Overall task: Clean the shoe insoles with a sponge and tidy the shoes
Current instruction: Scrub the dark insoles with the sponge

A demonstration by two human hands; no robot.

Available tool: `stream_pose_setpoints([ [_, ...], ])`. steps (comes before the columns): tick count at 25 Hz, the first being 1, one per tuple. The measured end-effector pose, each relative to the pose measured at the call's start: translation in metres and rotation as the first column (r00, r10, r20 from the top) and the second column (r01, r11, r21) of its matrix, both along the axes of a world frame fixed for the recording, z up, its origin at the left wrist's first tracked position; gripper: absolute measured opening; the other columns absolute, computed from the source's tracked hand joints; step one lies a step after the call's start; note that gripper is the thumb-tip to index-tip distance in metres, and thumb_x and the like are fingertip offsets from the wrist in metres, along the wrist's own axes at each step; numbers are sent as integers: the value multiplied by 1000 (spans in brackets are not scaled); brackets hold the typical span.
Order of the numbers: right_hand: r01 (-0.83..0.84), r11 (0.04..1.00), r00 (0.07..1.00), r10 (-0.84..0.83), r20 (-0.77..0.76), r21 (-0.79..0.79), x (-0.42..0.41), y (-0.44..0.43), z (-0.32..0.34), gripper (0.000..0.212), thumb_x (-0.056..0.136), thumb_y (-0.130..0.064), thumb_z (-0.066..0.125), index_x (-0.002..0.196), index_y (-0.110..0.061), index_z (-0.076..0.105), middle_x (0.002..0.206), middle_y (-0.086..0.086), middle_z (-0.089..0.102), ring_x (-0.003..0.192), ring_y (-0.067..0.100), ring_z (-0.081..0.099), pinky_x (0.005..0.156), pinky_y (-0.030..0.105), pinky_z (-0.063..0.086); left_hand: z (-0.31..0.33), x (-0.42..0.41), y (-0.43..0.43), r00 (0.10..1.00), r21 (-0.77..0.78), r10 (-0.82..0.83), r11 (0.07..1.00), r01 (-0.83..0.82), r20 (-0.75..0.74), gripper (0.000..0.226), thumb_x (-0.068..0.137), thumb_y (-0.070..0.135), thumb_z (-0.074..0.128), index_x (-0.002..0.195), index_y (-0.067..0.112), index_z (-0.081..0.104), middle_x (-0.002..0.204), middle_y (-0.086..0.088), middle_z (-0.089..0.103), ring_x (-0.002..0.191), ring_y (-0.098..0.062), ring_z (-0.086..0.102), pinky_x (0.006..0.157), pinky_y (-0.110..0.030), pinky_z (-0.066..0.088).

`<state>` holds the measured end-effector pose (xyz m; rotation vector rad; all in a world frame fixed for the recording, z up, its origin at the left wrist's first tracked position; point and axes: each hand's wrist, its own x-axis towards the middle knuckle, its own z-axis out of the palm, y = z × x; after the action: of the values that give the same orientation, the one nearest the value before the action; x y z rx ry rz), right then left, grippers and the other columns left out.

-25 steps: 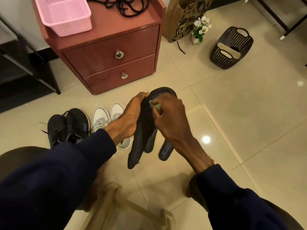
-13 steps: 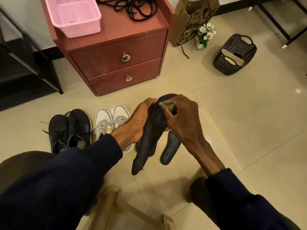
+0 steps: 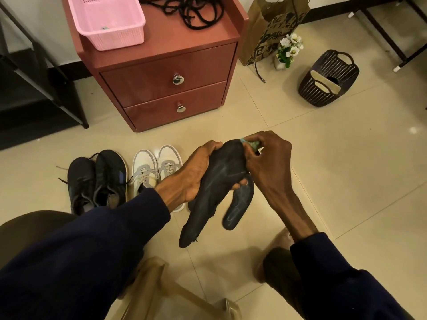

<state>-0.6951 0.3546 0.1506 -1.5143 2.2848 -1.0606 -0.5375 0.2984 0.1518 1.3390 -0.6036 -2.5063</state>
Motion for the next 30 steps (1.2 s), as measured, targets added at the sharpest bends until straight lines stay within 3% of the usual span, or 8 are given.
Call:
stream_pose_setpoints([
  [3, -189, 982, 982, 189, 18, -9, 21, 4, 2, 10, 88, -13, 79, 97, -14, 78, 93, 1, 73, 81, 6, 63, 78, 18, 54, -3, 3, -2, 1000, -16, 20, 1000, -20, 8, 37, 98, 40, 54, 110, 9, 68, 95, -19, 73, 74, -33, 71, 65, -41, 59],
  [7, 3, 1000, 1000, -3, 25, 11, -8, 0, -4, 6, 88, -15, 78, 94, -14, 79, 89, 1, 73, 78, 11, 64, 75, 32, 58, -2, 1, 0, 1000, -2, 16, 1000, -16, -14, 55, 97, 41, 55, 130, -3, 59, 121, -35, 65, 98, -45, 66, 69, -43, 59],
  [12, -155, 988, 985, 155, 80, -7, 18, 9, -3, 12, 87, -14, 80, 99, -12, 78, 91, -6, 69, 75, -5, 60, 73, 3, 47, -7, 2, -3, 999, -19, 52, 999, -51, 9, 36, 99, 40, 54, 106, 8, 70, 95, -19, 74, 75, -32, 72, 65, -43, 60],
  [14, -153, 988, 988, 153, 32, 6, 14, 8, -5, 14, 86, -14, 81, 100, -12, 78, 92, -4, 69, 77, 2, 62, 76, 10, 51, -8, 0, -3, 998, -17, 64, 998, -64, 15, 33, 100, 39, 54, 103, 10, 70, 93, -17, 73, 77, -32, 71, 71, -47, 62],
  [18, -33, 999, 999, 33, 1, 10, 0, 7, -10, 16, 87, -14, 80, 103, -11, 78, 99, 7, 74, 86, 19, 68, 82, 38, 59, -10, -3, -1, 1000, -23, 25, 999, -25, 4, 50, 99, 44, 58, 127, 3, 66, 125, -27, 67, 106, -40, 65, 106, -60, 48],
  [23, -345, 938, 938, 345, 24, 21, 46, 18, -7, 17, 87, -11, 79, 104, -9, 78, 99, 5, 75, 89, 18, 69, 84, 28, 57, -19, 4, -7, 999, 24, 29, 999, -29, 19, 43, 97, 52, 57, 92, 13, 74, 86, -11, 71, 76, -26, 68, 82, -37, 54],
  [28, -89, 996, 989, 91, -116, 18, 9, 12, -15, 15, 83, -11, 82, 98, -10, 77, 91, 6, 72, 84, 22, 62, 74, 35, 53, -14, -1, -3, 999, -53, 35, 998, -34, 20, 48, 101, 54, 51, 108, 12, 73, 99, -12, 76, 82, -26, 74, 85, -38, 57],
  [30, -171, 985, 982, 171, -81, 7, 24, 17, -16, 14, 84, -9, 80, 98, -8, 76, 92, 6, 71, 82, 20, 63, 74, 30, 53, -14, -2, -4, 999, -53, 14, 999, -11, 45, 51, 99, 58, 52, 106, 13, 73, 97, -12, 75, 81, -26, 72, 86, -38, 58],
])
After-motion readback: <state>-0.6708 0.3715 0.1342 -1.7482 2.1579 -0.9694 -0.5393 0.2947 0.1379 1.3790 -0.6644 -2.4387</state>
